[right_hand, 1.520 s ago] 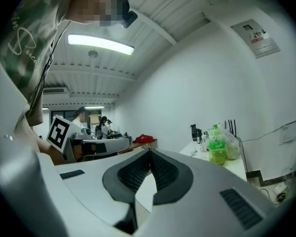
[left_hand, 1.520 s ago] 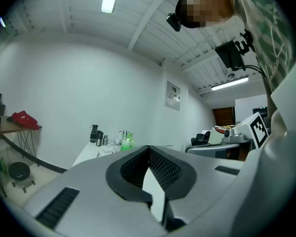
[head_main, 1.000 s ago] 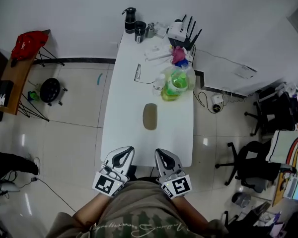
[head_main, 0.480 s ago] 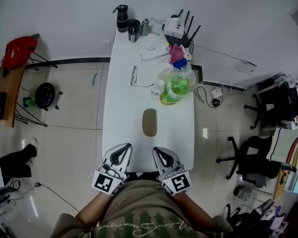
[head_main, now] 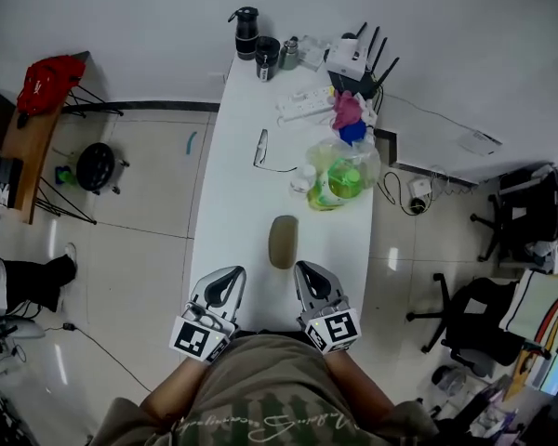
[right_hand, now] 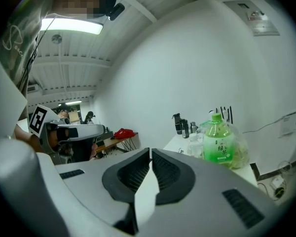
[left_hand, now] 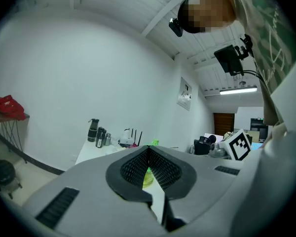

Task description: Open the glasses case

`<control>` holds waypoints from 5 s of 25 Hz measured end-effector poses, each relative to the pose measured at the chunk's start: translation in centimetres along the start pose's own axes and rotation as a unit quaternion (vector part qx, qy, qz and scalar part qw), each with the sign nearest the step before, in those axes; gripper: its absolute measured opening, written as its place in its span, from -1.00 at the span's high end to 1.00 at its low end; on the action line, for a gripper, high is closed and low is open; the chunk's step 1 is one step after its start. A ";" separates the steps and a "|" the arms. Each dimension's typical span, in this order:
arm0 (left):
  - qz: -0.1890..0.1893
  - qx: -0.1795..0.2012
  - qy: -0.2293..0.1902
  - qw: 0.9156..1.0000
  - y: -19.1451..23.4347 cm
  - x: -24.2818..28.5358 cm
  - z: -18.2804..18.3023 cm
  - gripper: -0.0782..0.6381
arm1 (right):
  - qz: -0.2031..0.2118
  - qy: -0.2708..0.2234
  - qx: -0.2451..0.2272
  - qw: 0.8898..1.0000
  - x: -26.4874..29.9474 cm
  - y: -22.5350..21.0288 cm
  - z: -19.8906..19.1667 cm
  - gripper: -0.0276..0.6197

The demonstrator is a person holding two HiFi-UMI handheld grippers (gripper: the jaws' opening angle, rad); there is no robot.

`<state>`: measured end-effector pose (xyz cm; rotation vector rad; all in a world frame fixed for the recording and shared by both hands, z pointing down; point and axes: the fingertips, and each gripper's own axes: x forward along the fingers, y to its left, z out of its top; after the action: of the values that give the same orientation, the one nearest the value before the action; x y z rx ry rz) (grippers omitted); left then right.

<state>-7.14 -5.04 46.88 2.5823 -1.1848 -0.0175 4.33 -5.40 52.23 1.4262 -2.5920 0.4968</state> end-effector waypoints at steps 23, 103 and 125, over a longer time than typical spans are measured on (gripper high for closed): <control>-0.015 -0.023 0.031 0.999 2.3 4.2 -0.9 0.76 | -0.034 0.296 0.152 0.942 12.5 -8.8 -22.7 -0.09; -0.467 -0.278 -0.003 0.839 -17.4 0.5 10.3 -0.12 | 0.487 -0.261 0.260 0.792 -14.7 4.7 18.7 -0.17; -0.555 -0.220 0.098 0.796 -21.0 -2.2 9.2 -0.14 | 0.552 -0.221 0.211 0.776 -15.8 8.5 17.1 -0.17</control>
<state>5.64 7.08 32.09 2.3587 0.4825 -0.2334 6.32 5.39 30.01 -0.2254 -3.6702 0.9830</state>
